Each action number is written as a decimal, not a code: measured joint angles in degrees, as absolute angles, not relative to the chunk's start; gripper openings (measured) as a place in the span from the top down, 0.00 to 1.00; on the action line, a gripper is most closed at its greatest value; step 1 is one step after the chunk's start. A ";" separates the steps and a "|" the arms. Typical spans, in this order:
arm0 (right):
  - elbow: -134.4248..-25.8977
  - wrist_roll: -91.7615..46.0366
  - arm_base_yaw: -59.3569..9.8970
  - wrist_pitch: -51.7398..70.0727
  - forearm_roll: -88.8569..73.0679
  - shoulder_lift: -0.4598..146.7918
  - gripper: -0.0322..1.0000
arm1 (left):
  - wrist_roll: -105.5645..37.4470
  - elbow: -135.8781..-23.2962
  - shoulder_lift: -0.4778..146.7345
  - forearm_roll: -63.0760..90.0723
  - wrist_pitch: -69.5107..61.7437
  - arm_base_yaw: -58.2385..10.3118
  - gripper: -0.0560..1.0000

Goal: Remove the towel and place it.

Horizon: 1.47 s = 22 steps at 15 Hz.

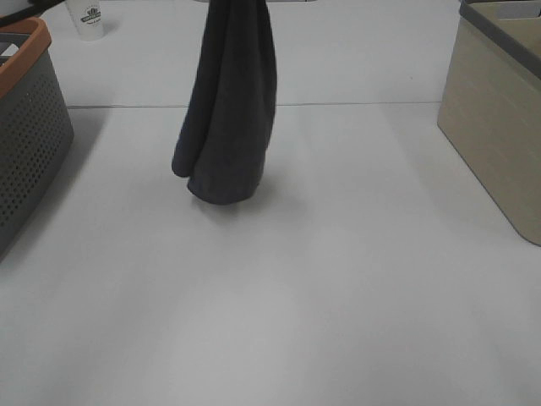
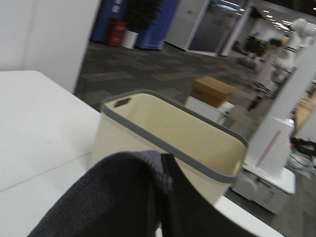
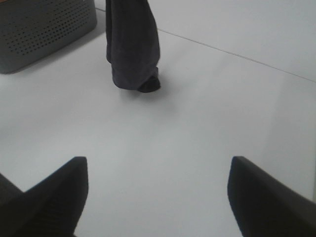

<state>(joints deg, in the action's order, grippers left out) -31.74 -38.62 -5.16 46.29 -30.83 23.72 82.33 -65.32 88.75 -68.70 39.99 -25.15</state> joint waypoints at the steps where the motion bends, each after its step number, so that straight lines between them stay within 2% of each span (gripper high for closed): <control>1: -31.74 -45.38 -5.16 46.18 -35.58 27.39 0.23 | 86.29 -65.32 88.75 -72.48 43.43 -23.66 0.95; 5: -31.74 -75.52 -5.16 45.95 -57.24 41.88 0.27 | 91.50 -65.32 88.75 -79.35 52.02 -16.62 0.95; 8: -31.74 -89.50 -5.16 45.95 -65.55 51.68 0.28 | 91.67 -65.32 88.75 -84.22 58.33 -13.41 0.95; 9: -31.74 -98.61 -5.16 45.89 -73.11 59.59 0.28 | 91.67 -65.32 88.75 -87.26 61.99 -12.66 0.95; 11: -31.74 -102.10 -5.16 45.84 -76.78 63.43 0.28 | 91.62 -65.37 88.75 -88.52 63.14 -12.66 0.95; 12: -31.74 -109.09 -5.16 45.72 -82.85 69.10 0.28 | 91.67 -69.04 88.75 -92.42 64.69 -12.66 0.95; 15: -31.74 -116.20 -5.16 45.55 -91.56 75.75 0.28 | 96.66 -77.41 88.75 -99.01 65.20 -12.66 0.95; 18: -31.74 -120.55 -5.44 45.49 -96.72 79.58 0.28 | 98.09 -79.70 88.75 -99.81 65.66 -12.66 0.95; 22: -32.83 -126.11 -14.50 40.79 -99.12 85.49 0.28 | 98.26 -79.76 89.78 -100.55 66.69 -12.66 0.95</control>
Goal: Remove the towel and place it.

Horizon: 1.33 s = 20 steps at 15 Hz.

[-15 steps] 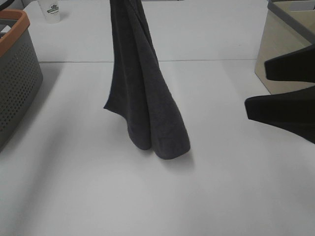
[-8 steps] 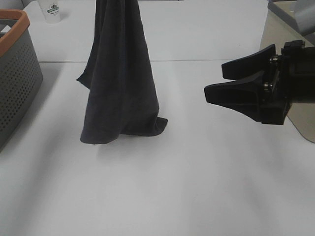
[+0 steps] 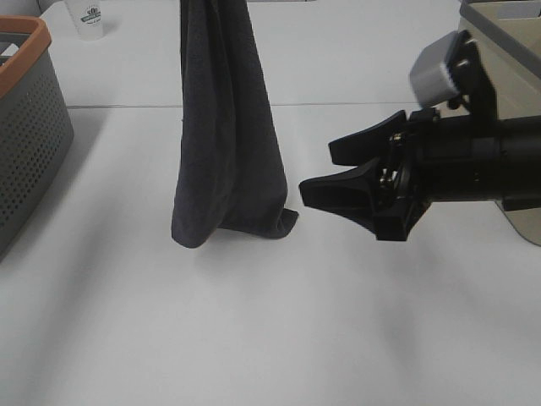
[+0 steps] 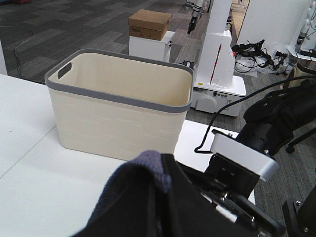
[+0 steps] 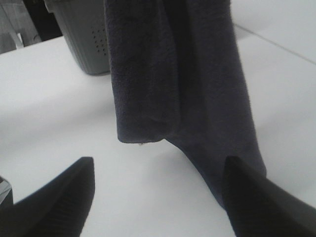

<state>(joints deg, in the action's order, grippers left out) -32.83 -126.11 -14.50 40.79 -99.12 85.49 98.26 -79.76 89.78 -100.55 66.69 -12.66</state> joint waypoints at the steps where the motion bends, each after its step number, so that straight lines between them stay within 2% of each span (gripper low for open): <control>1: -33.80 -126.34 -16.33 39.82 -99.12 87.72 0.28 | 98.26 -79.76 90.07 -100.61 66.81 -12.66 0.95; 6: -42.06 -126.39 -19.65 40.16 -99.47 101.30 0.30 | 98.26 -79.76 90.30 -100.73 69.44 -12.66 0.95; 15: -47.78 -126.45 -20.11 45.66 -99.87 109.95 0.32 | 99.35 -79.76 90.30 -100.73 69.44 -12.66 0.95; 20: -49.50 -126.45 -27.10 42.28 -99.87 110.18 0.32 | 99.35 -79.76 90.30 -100.73 69.44 -12.66 0.95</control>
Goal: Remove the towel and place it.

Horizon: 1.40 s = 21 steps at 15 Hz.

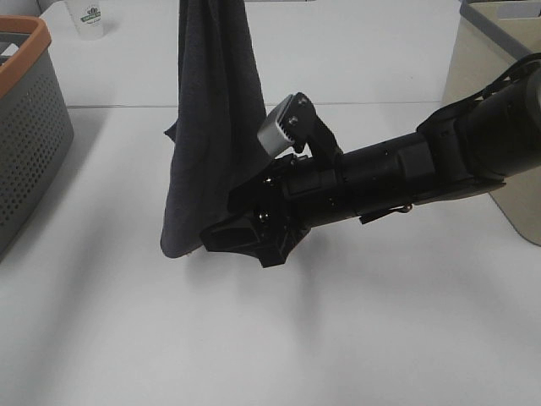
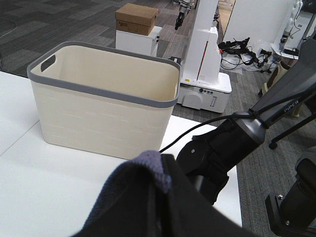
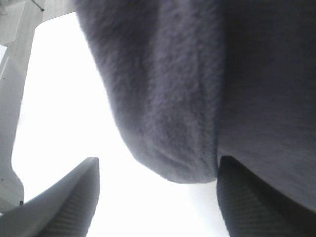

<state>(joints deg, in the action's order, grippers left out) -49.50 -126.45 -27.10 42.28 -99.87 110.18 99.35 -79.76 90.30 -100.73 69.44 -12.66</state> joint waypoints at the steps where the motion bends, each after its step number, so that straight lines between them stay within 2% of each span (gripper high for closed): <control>1: -49.50 -126.45 -28.19 42.06 -99.87 110.18 0.34 | 99.35 -79.76 90.30 -100.73 69.44 -12.66 0.95; 4: -49.50 -126.45 -28.82 41.02 -99.87 110.81 0.40 | 99.35 -79.76 90.30 -100.73 69.44 -12.66 0.95; 12: -54.49 -126.39 -28.82 43.54 -99.98 116.71 0.43 | 99.35 -79.76 90.30 -100.73 69.44 -12.66 0.95; 15: -54.55 -126.39 -28.82 43.60 -99.98 116.71 0.63 | 99.35 -79.76 90.30 -100.73 69.44 -12.66 0.95; 18: -54.55 -122.04 -28.82 43.72 -99.98 116.71 0.91 | 99.35 -79.76 90.30 -100.73 68.81 -12.66 0.95; 19: -54.55 -119.00 -28.82 43.77 -99.98 116.71 0.95 | 99.35 -79.76 90.30 -100.73 68.41 -12.66 0.95; 21: -54.55 -112.24 -28.82 43.77 -97.23 116.71 0.95 | 100.44 -79.76 90.30 -100.73 66.46 -12.66 0.95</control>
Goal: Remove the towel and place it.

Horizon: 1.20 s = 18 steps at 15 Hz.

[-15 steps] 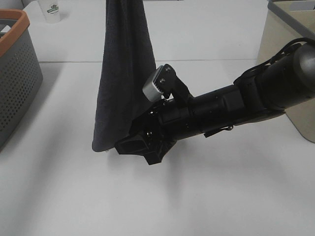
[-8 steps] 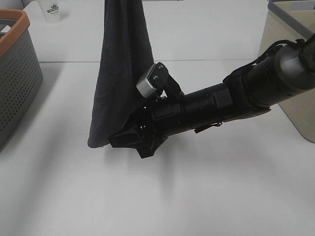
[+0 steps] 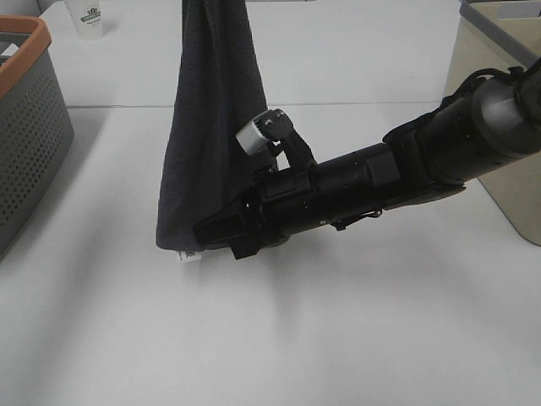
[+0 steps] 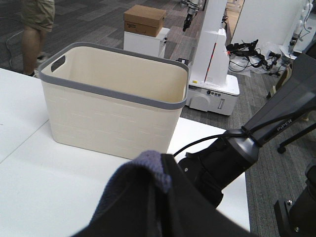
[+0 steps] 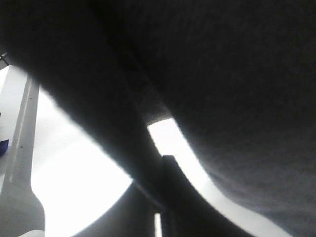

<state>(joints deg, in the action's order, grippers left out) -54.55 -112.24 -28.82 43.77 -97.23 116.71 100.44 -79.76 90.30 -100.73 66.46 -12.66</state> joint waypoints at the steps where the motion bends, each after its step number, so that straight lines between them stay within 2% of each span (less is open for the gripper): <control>1: -54.55 -110.12 -28.82 43.83 -95.40 116.65 0.95 | 101.18 -79.76 90.30 -100.73 65.89 -12.66 0.95; 4: -54.55 -98.38 -28.82 43.66 -82.62 112.87 0.95 | 105.14 -79.76 90.30 -101.18 61.99 -12.66 0.95; 12: -54.55 -66.12 -28.82 34.26 -42.51 90.36 0.95 | 116.25 -83.37 90.30 -100.78 55.63 -10.54 0.95; 14: -57.24 -54.95 -28.82 33.00 -27.10 86.52 0.95 | 119.23 -83.37 90.30 -100.78 55.29 -6.82 0.95; 18: -68.01 -46.87 -28.82 39.02 -9.34 86.46 0.95 | 123.99 -83.37 90.30 -100.78 53.06 -4.18 0.95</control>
